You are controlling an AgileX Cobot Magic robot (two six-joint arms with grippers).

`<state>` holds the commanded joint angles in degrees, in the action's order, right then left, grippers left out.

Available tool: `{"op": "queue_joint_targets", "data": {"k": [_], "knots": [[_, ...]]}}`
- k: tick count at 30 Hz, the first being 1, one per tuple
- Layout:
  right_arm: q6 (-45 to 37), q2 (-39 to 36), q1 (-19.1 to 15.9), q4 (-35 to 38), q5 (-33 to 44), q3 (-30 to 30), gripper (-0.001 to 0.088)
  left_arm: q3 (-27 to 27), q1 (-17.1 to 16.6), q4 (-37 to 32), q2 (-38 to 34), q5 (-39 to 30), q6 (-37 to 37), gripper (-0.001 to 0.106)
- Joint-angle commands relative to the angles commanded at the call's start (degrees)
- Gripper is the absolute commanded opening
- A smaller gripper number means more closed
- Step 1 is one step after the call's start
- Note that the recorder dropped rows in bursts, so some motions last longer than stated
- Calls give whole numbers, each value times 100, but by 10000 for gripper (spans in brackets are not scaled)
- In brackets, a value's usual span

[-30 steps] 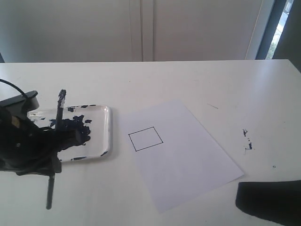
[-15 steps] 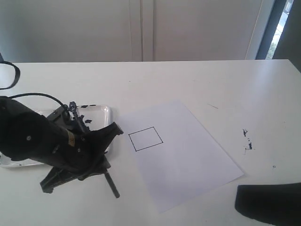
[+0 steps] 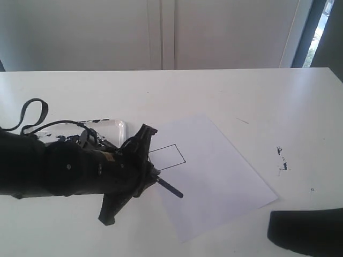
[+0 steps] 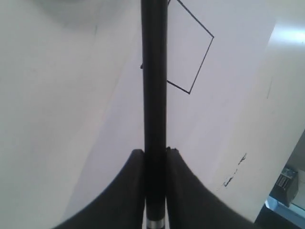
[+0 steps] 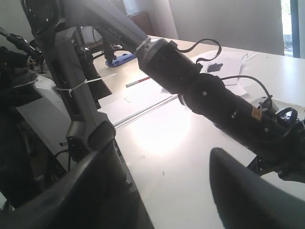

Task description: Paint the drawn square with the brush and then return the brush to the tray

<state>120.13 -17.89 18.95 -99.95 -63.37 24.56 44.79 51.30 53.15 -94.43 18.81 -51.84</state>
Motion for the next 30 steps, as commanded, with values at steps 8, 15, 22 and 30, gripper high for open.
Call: {"op": "queue_joint_targets", "data": {"k": [8, 15, 22, 30], "knots": [[0, 0, 0, 0, -79, 0, 600, 0, 90, 1437, 13, 505, 1057, 0], [0, 0, 0, 0, -79, 0, 600, 0, 235, 1981, 0, 869, 1023, 0], [0, 0, 0, 0, -79, 0, 600, 193, 393, 2218, -35, 925, 1029, 0], [0, 0, 0, 0, -88, 0, 600, 474, 428, 2246, -95, 763, 1262, 0]]}}
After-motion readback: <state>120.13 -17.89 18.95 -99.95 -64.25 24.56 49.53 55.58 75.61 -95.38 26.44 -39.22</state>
